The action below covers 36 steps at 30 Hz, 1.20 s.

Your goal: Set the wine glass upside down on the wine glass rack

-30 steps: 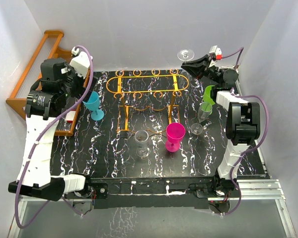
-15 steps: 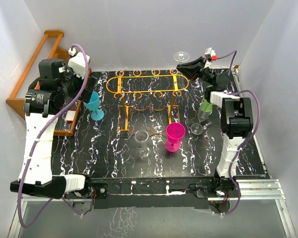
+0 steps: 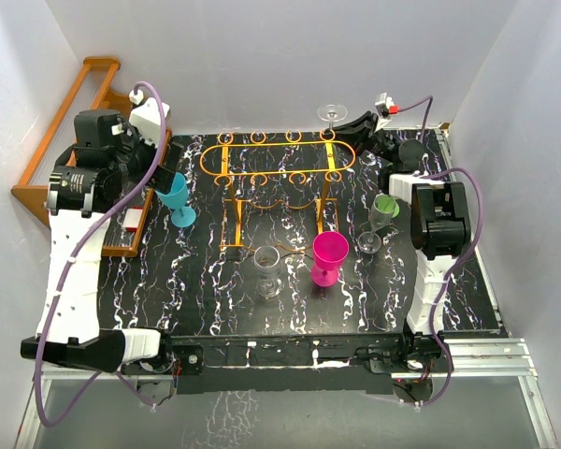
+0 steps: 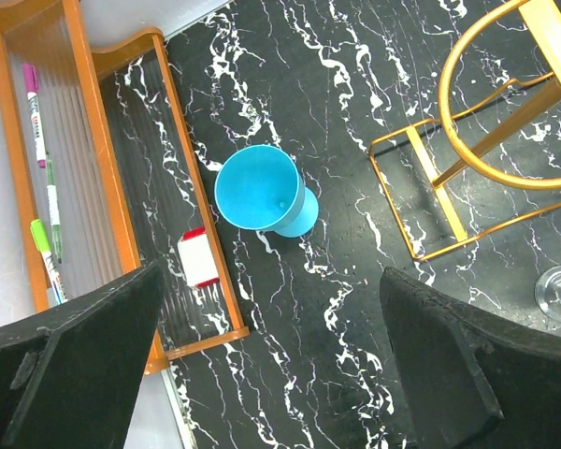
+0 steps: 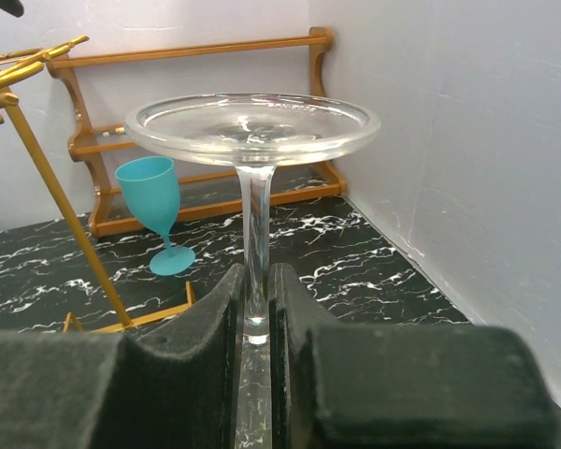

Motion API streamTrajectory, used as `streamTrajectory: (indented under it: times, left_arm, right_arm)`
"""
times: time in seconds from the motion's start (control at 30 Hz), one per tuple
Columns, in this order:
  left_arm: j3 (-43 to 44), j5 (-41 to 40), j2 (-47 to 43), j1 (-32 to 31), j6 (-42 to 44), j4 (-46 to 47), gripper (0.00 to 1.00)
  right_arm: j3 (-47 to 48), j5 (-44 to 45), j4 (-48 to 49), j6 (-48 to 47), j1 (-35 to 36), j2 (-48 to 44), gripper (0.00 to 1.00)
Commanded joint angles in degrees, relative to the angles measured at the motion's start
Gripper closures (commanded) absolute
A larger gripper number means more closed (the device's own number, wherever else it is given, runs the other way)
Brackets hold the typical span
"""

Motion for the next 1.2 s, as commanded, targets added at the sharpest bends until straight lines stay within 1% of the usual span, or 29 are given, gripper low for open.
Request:
streamTrajectory:
  times: [0.0, 0.3, 0.37, 0.4, 0.57, 0.73, 0.87, 0.9, 0.97, 1.03, 1.1, 1.17]
  left_arm:
    - [0.1, 1.7, 0.2, 0.4, -0.9, -0.2, 0.03]
    - [0.3, 2.9, 1.1, 0.5, -1.4, -0.4, 0.03]
    - [0.3, 3.1, 1.1, 0.6, -1.4, -0.5, 0.03]
    - [0.2, 3.1, 1.1, 0.6, -1.5, -0.5, 0.03]
    - [-0.2, 3.5, 1.1, 0.7, -1.7, -0.4, 0.03]
    - [0.4, 4.2, 1.5, 1.0, -1.9, -0.6, 0.03]
    - [-0.2, 3.1, 1.0, 1.1, -2.0, 0.0, 0.03]
    - [-0.4, 2.7, 1.1, 1.1, -1.9, -0.1, 0.03]
    - [-0.5, 2.6, 1.0, 1.1, -2.0, -0.1, 0.03]
    - [-0.6, 2.8, 0.9, 1.3, -2.1, -0.2, 0.03]
    - [-0.7, 3.0, 0.7, 1.5, -2.2, -0.3, 0.03]
    - [-0.9, 2.9, 0.5, 1.6, -2.1, -0.3, 0.03]
  right_arm:
    - [1.9, -1.6, 21.3, -0.7, 0.6, -3.3, 0.92]
    - [1.5, -2.5, 21.2, -2.2, -0.4, -4.4, 0.92]
    - [1.1, -1.6, 21.3, -3.0, -1.0, -4.9, 0.92]
    - [0.9, -1.1, 21.2, -3.2, -3.0, -5.2, 0.92]
    - [1.2, 1.3, 21.2, -4.2, -6.3, -6.5, 0.92]
    - [1.1, 2.3, 21.2, -4.2, -7.0, -7.4, 0.92]
    - [-1.8, 5.5, 20.1, -6.5, -7.0, -10.0, 0.92]
    - [-2.8, 6.8, 18.0, -8.1, -7.0, -11.9, 0.92]
    - [-5.5, 8.8, 10.8, -13.8, -6.9, -16.5, 0.92]
    - [-8.6, 11.8, 0.1, -23.4, -6.7, -22.8, 0.92]
    - [-10.7, 14.9, -13.2, -34.1, -6.6, -29.0, 0.92]
    - [-12.2, 18.0, -23.5, -41.2, -6.6, -34.4, 0.92]
